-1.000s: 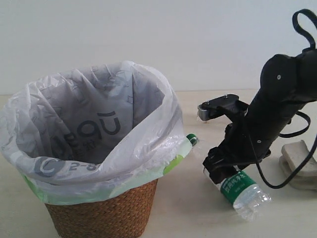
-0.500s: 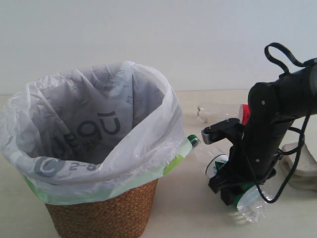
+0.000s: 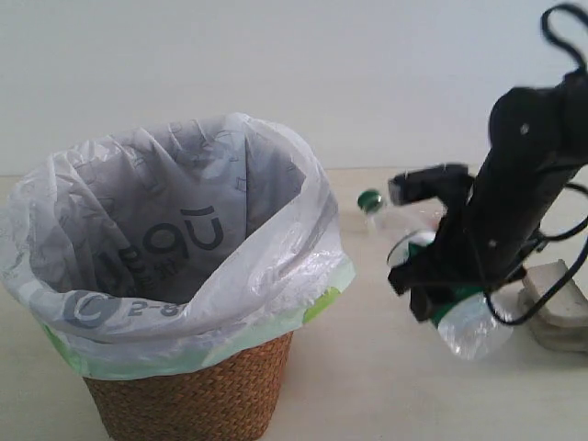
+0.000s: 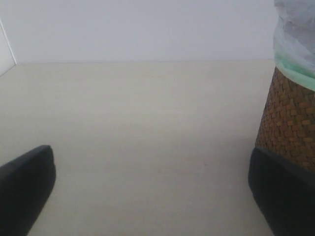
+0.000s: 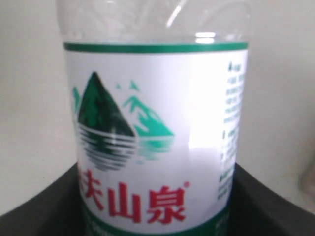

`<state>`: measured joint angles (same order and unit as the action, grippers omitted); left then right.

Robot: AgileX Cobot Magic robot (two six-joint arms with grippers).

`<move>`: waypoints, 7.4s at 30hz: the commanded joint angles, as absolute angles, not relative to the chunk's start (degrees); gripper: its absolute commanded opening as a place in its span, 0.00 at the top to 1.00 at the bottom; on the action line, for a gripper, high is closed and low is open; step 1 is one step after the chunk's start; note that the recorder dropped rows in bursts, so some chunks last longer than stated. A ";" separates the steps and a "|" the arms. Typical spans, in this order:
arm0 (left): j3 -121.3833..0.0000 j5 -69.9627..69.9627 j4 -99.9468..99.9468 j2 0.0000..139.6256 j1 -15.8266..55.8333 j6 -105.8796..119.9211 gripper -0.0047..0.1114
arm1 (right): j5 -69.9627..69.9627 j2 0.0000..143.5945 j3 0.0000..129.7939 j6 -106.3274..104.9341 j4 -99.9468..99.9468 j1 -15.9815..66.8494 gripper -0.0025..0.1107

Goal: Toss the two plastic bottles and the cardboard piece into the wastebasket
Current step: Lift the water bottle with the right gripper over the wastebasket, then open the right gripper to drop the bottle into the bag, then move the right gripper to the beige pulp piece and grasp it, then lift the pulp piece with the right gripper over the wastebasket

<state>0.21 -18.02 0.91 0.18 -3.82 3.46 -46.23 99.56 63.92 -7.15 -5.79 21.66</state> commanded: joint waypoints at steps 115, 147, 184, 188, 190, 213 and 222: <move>0.00 -17.57 1.02 0.00 -3.41 2.96 0.03 | -42.62 96.39 60.01 10.06 4.81 3.92 0.37; 0.00 -17.57 1.02 0.00 -3.41 2.96 0.03 | -35.27 104.08 60.01 10.53 5.48 3.92 0.55; 0.00 -17.57 1.02 0.00 -3.41 2.96 0.03 | -37.86 77.74 62.78 -11.80 -25.64 5.38 0.98; 0.00 -17.57 1.02 0.00 -3.41 2.96 0.03 | -40.96 77.17 67.05 -17.32 -34.15 13.35 0.98; 0.00 -17.57 1.02 0.00 -3.41 2.96 0.03 | -42.00 77.17 70.07 -18.97 -38.16 18.79 0.98; 0.00 -17.57 1.02 0.00 -3.41 2.96 0.03 | -64.80 77.17 83.37 19.77 28.28 20.19 0.98; 0.00 -17.57 1.02 0.00 -3.41 2.96 0.03 | -64.58 77.28 83.37 20.29 26.57 17.83 0.98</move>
<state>0.21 -18.02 0.91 0.18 -3.82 3.46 -68.46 77.31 83.20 20.63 31.80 17.90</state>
